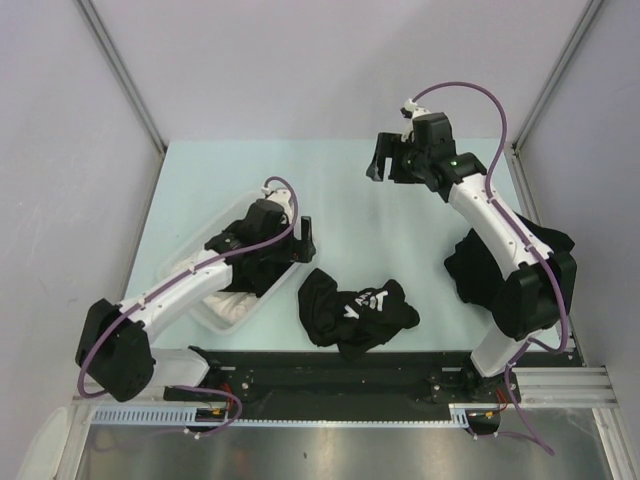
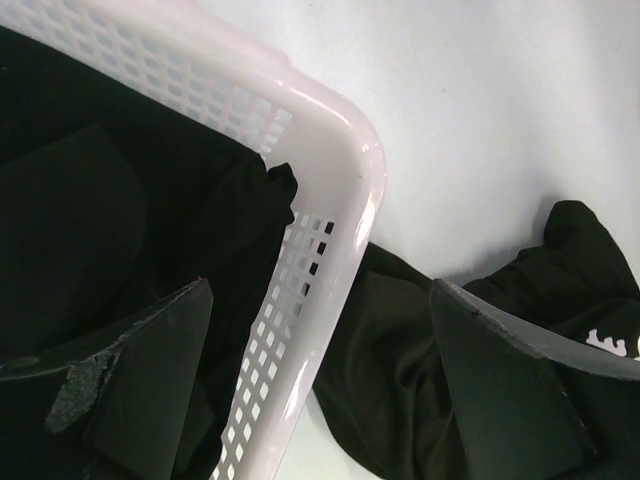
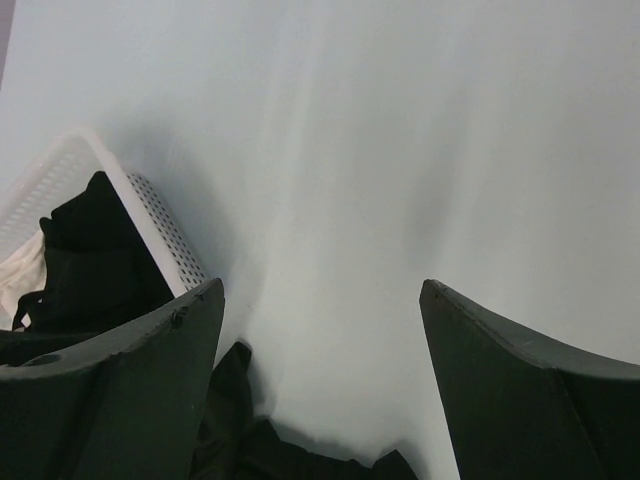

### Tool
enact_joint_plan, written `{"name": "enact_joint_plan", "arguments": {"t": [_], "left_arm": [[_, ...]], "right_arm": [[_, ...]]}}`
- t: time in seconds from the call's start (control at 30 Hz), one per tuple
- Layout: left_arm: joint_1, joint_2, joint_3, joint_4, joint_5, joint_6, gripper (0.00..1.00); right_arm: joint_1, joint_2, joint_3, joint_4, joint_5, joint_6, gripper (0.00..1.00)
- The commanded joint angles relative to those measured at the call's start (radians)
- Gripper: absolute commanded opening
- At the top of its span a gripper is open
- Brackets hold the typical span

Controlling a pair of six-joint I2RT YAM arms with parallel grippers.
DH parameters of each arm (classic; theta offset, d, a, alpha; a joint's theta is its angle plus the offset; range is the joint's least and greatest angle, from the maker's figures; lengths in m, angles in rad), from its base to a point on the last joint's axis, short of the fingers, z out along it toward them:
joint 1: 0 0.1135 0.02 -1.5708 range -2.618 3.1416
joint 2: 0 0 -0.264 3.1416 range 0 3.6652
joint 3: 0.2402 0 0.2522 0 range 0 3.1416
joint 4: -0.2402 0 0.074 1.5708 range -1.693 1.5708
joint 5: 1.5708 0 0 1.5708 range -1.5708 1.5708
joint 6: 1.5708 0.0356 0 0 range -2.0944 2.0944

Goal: Fold and stack the t-shirts
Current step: Flatten the tshirt out

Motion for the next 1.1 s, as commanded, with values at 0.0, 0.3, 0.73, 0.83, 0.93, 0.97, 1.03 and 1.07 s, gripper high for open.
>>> {"name": "enact_joint_plan", "arguments": {"t": [0.0,0.3,0.73,0.83,0.93,0.97,1.03,1.07], "left_arm": [[-0.016,0.038,0.060,0.012,0.016,0.027,0.96],[-0.045,0.148,0.129,-0.050,0.005,0.047,0.93],[-0.071,0.291,0.254,-0.139,-0.100,0.013,0.78],[-0.071,0.305,0.273,-0.150,-0.149,0.010,0.76],[-0.071,0.322,0.300,-0.165,-0.200,0.014,0.72],[-0.071,0.326,0.307,-0.167,-0.208,0.021,0.69],[-0.071,0.333,0.318,-0.169,-0.228,0.028,0.66],[-0.071,0.342,0.327,-0.169,-0.231,0.034,0.65]], "right_arm": [[-0.015,-0.030,0.010,0.024,-0.031,0.001,0.84],[-0.028,-0.028,0.003,0.028,-0.051,0.014,0.85],[-0.045,-0.053,-0.019,0.031,-0.083,0.016,0.85],[-0.048,-0.059,-0.028,0.031,-0.087,0.016,0.85],[-0.049,-0.063,-0.033,0.033,-0.092,0.017,0.85],[-0.048,-0.065,-0.034,0.033,-0.094,0.017,0.85],[-0.049,-0.068,-0.036,0.033,-0.098,0.019,0.85],[-0.048,-0.068,-0.037,0.034,-0.100,0.019,0.85]]}}
